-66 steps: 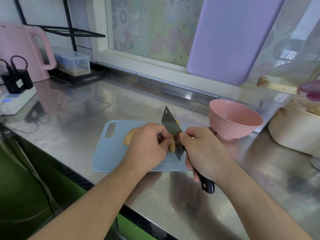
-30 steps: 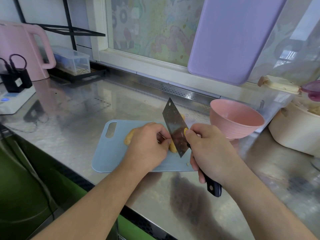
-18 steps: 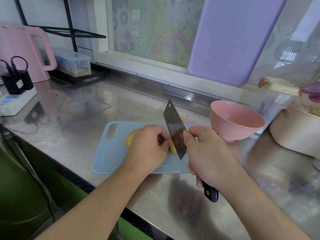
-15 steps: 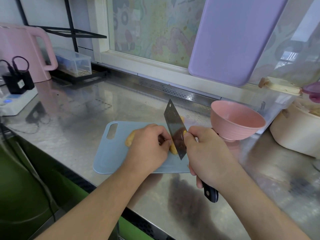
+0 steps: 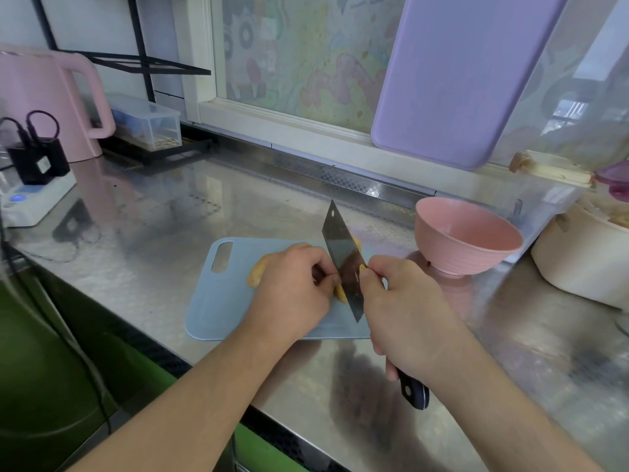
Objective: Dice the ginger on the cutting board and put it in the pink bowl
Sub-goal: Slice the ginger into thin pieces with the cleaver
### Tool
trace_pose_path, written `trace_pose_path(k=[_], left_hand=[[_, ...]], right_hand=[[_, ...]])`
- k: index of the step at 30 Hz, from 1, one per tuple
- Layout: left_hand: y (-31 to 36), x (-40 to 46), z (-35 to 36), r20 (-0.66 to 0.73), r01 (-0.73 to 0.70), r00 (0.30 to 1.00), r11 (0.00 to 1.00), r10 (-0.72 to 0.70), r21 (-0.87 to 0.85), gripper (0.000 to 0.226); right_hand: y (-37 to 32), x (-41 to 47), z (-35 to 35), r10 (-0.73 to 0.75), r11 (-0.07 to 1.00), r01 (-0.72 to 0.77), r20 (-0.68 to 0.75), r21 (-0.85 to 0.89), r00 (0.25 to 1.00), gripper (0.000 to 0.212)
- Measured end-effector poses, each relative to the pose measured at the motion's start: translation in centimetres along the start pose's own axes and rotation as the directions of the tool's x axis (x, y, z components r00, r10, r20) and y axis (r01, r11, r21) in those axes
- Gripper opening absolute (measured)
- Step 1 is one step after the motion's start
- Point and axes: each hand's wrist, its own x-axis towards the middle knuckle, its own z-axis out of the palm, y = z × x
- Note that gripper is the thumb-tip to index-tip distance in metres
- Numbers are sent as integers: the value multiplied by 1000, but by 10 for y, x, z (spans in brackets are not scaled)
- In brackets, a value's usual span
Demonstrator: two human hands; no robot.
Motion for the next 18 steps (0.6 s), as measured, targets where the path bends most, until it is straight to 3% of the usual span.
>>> trace_pose_path(k=[8,18], left_hand=[[2,-2,-2,-3,4,1000,1000,-4,26,15],[4,-3,-2,2,11,1000,1000,-11,19,18]], right_hand=[[-6,-7,-3,45,999,-47,72,25,996,38],[4,3,-7,79,993,-88,125,72,989,33]])
